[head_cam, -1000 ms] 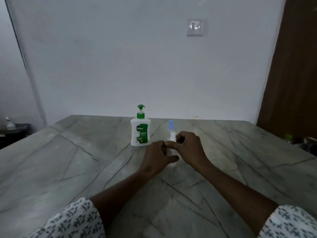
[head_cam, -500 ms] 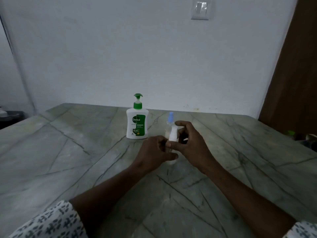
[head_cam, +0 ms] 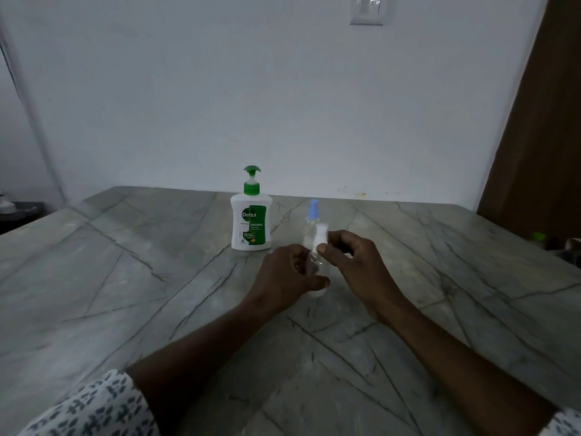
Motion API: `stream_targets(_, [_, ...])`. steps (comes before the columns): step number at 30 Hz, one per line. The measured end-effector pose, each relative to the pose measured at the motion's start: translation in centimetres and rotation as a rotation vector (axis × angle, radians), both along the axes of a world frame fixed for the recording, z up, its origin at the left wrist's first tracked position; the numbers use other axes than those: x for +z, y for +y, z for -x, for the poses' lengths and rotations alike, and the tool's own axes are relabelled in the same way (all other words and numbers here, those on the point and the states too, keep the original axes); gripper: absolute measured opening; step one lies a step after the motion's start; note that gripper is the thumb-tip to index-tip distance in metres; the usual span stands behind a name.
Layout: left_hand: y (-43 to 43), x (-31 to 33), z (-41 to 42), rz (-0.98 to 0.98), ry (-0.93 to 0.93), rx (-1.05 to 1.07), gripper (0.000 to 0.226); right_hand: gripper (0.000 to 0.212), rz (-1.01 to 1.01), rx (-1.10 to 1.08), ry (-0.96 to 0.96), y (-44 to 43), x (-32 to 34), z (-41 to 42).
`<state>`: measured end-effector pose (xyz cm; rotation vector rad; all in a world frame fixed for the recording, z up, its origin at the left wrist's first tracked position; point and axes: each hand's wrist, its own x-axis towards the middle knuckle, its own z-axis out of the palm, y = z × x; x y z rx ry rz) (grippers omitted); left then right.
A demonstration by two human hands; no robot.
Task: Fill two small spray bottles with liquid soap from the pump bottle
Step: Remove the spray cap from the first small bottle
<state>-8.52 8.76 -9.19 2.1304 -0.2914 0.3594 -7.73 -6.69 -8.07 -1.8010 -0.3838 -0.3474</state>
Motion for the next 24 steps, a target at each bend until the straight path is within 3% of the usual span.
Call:
stream_targets(4, [0.0,0.0,0.1,-0.014,-0.025,-0.009,0.035,0.045,-0.017,-0.001,0.036,0.3,-0.4,-0.1])
stream_targets(9, [0.0,-0.3,-0.3,-0.019,-0.031,-0.006,0.033,0.022,0.042,-0.05,-0.037,1.4,-0.2,-0.2])
stream_targets(12, [0.0,-0.3,-0.2,-0.011,-0.01,-0.007,0.035,0.035,-0.073,0.108,0.084,0.9,-0.3,-0.1])
stream_targets(14, [0.0,-0.3,-0.2,-0.01,-0.006,-0.009,0.036,0.042,-0.104,0.095,0.076,0.9,-0.3,0.0])
stream_targets(18, [0.0,-0.3,-0.3,-0.027,-0.013,-0.009,0.037,0.034,-0.038,-0.115,-0.031,1.2,-0.2,0.1])
stream_targets(22, [0.0,-0.2,-0.1,-0.019,-0.011,-0.006,0.036,0.018,-0.014,-0.032,-0.031,0.8,-0.4,0.1])
stream_targets(24, [-0.1,-0.2,-0.1,-0.017,-0.008,-0.01,0.037,0.021,-0.074,0.024,0.006,0.6,-0.5,0.2])
